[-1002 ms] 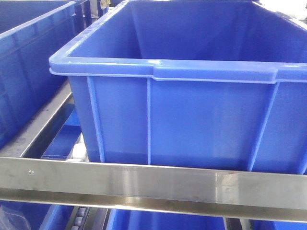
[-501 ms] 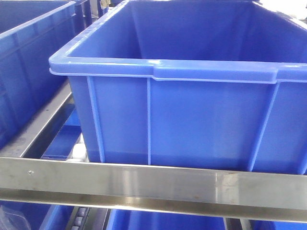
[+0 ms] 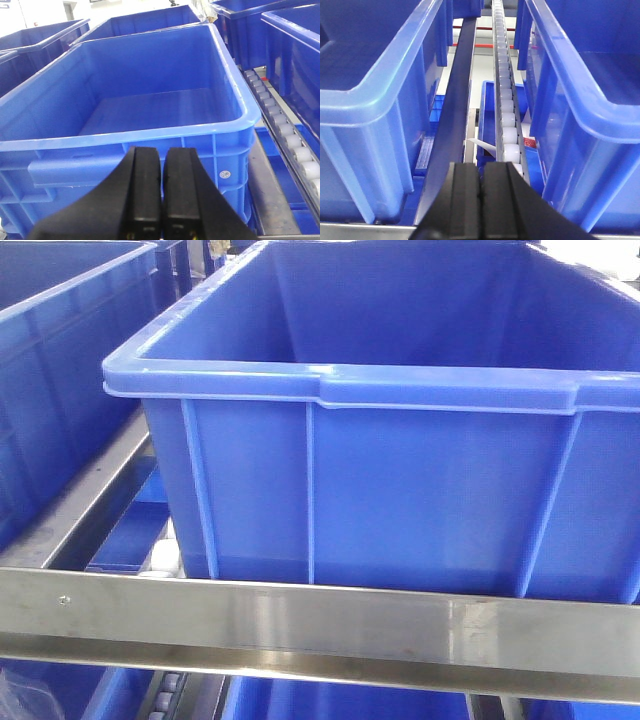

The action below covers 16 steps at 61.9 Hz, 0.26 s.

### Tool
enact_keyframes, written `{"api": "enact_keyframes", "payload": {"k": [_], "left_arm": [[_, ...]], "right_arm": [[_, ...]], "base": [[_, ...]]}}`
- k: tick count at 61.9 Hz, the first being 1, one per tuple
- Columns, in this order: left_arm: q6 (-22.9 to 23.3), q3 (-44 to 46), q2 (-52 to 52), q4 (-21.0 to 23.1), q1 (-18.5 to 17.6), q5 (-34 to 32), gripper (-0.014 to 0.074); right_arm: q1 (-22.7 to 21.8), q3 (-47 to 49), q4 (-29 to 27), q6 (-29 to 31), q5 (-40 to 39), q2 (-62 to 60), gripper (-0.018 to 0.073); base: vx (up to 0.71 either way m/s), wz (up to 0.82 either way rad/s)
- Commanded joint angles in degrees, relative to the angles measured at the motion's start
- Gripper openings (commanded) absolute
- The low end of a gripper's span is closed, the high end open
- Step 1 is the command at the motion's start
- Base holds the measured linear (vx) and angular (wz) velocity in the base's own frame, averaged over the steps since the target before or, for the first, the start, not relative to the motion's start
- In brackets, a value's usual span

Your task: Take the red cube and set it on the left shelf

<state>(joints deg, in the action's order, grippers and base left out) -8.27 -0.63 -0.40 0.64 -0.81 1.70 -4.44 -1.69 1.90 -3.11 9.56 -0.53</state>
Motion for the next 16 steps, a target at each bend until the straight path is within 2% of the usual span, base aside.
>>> {"api": "enact_keyframes", "payload": {"k": [1,16], "left_arm": [[-0.03,-1.26,-0.02,0.27,-0.38,-5.18,0.0106],[-0.03,-1.26,-0.02,0.27,-0.38,-5.18,0.0106]], "right_arm": [[-0.42,1.44,0.64,0.00,-5.37,-1.08,0.0057],[-0.42,1.44,0.64,0.00,-5.37,-1.08,0.0057]], "base": [[0.00,0.00],[0.00,0.00]]}}
